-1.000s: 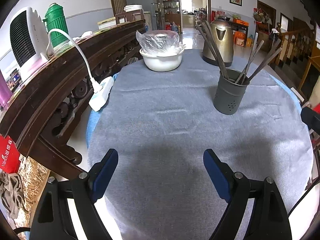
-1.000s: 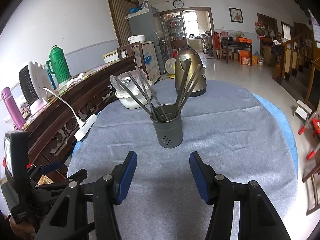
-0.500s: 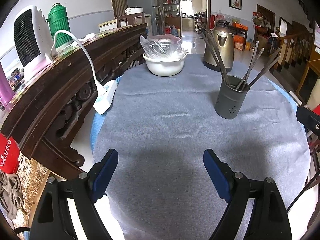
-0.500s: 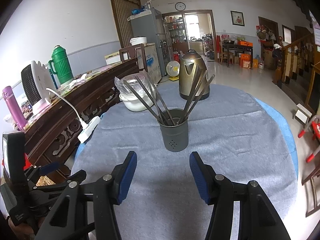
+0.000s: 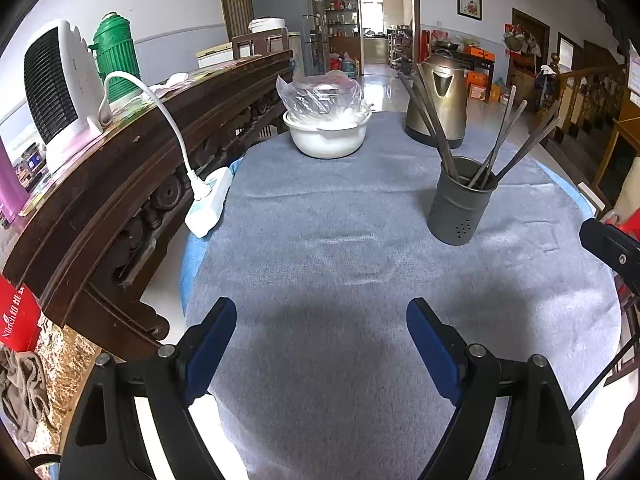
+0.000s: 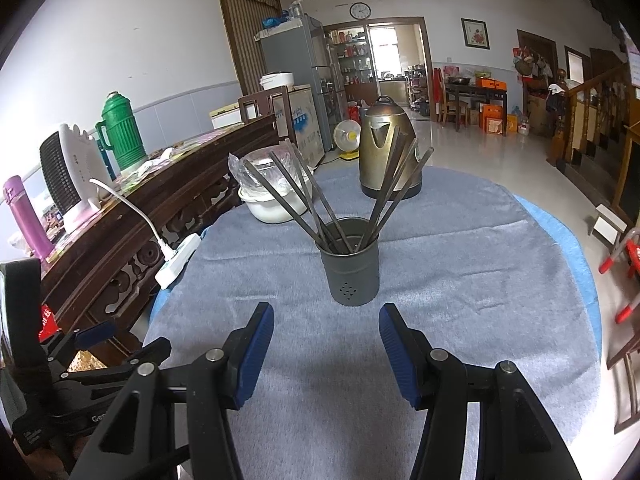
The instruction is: Organize utensils
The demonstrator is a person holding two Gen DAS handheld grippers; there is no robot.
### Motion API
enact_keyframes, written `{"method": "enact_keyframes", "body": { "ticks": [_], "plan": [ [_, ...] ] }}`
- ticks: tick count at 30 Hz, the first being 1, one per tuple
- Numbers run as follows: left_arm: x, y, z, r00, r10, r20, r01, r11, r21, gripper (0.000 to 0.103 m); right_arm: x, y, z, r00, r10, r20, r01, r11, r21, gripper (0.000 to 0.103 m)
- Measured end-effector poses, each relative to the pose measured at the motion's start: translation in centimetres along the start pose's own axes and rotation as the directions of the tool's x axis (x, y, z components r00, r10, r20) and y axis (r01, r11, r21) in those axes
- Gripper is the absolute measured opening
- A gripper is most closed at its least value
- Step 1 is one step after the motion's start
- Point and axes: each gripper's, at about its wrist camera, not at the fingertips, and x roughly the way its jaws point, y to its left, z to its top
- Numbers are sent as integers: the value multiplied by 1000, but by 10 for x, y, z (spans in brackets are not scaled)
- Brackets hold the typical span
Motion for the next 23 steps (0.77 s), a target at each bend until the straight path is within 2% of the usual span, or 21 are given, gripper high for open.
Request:
{"method": "enact_keyframes", "body": {
  "ticks": [15,19,23],
  "plan": [
    [17,-12,10,999,14,-32,-14,1000,13,87,18,-18,8,1000,4,-3,-4,1000,10,59],
    [28,-15,12,999,-10,-48,11,1000,14,87,28,-33,6,1000,-23,-7,23,999,25,59],
    [63,-16,19,993,-65,-99,64,998,-19,87,54,-63,0,996,-88,-22,88,996,22,59]
  ]
}}
